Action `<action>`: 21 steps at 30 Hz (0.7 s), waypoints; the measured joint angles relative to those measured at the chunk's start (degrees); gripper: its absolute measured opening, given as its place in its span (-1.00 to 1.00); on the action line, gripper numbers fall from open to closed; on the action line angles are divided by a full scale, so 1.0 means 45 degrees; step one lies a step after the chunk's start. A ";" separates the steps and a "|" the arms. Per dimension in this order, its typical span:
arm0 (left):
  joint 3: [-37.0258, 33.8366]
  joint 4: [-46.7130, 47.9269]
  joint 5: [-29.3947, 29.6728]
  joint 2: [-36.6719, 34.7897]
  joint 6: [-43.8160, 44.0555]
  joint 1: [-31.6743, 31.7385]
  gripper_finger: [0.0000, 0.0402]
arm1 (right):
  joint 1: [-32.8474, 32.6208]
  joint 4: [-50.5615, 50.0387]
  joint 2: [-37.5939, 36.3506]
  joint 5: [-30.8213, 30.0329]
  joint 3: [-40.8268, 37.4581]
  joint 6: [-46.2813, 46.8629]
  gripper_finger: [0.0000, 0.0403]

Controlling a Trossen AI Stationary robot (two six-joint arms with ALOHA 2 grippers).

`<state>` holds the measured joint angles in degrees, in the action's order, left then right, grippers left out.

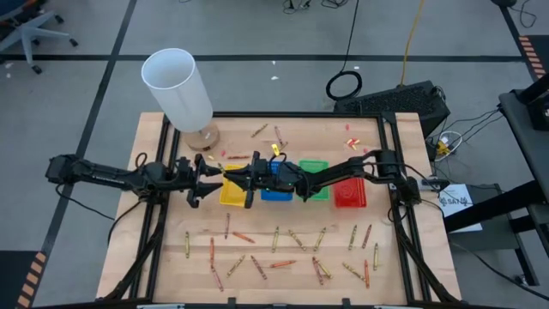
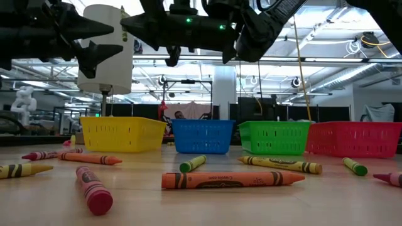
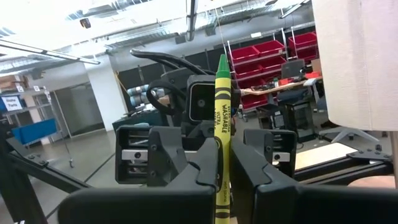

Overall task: Sort crayons
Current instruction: Put the green crayon into the yellow bin

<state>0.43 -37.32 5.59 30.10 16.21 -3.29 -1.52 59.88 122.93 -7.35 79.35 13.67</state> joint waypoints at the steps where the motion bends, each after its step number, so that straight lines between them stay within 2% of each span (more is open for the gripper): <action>1: 0.0000 -0.0104 0.0009 0.0052 0.0000 0.0000 0.15 | 0.0002 0.0001 0.0000 -0.0005 0.0000 0.0000 -0.98; 9: 0.0000 -0.1360 0.0068 0.0877 0.0306 0.0000 -0.04 | 0.0015 0.0008 0.0000 -0.0010 0.0000 -0.0261 -0.98; 21: 0.0005 -0.2764 0.0201 0.2305 0.0236 0.0000 -0.06 | 0.0015 0.0008 0.0000 -0.0015 0.0000 -0.0557 -0.98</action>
<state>0.45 -49.76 6.49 40.47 17.27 -3.29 -1.45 59.92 122.93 -7.42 79.35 11.17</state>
